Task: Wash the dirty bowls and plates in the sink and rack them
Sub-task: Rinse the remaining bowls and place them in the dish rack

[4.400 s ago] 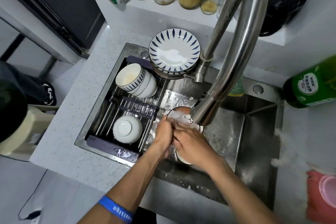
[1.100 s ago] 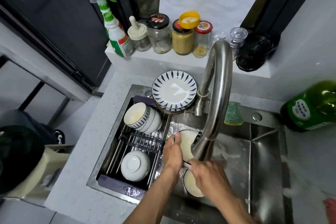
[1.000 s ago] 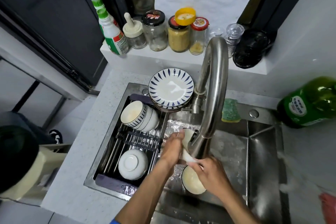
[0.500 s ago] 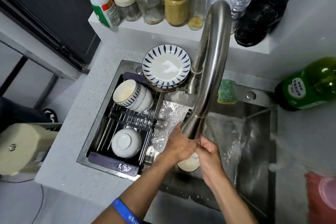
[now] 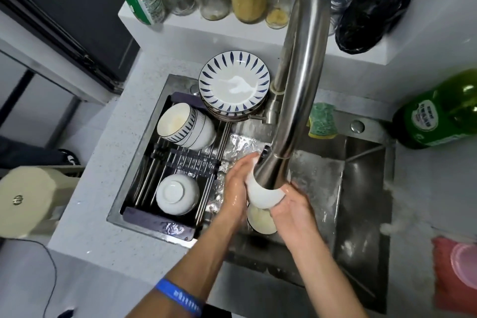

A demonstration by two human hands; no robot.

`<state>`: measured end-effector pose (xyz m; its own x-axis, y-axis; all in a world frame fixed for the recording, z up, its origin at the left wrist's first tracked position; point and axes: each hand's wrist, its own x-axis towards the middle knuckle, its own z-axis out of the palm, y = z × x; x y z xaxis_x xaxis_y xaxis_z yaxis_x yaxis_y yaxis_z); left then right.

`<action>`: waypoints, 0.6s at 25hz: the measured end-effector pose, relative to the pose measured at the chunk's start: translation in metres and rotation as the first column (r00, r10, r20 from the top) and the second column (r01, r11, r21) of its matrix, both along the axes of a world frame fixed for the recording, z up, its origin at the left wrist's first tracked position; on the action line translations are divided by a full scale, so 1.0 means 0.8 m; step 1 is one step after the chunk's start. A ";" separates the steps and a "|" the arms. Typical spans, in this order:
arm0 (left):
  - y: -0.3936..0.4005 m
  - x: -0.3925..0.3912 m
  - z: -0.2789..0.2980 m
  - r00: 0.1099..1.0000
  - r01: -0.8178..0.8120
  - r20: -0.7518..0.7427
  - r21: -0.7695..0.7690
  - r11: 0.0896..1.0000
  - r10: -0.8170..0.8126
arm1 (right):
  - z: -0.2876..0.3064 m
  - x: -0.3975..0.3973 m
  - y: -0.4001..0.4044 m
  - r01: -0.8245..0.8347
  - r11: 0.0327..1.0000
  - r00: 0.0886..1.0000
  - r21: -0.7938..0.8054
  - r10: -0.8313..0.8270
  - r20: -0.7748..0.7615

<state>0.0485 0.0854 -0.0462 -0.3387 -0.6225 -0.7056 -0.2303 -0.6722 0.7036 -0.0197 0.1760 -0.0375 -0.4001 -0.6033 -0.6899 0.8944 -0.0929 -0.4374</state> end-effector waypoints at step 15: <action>0.007 0.021 -0.003 0.985 -0.097 0.150 0.053 0.994 0.088 | 0.020 0.012 -0.004 -0.316 0.352 -0.556 0.881 0.684 -0.472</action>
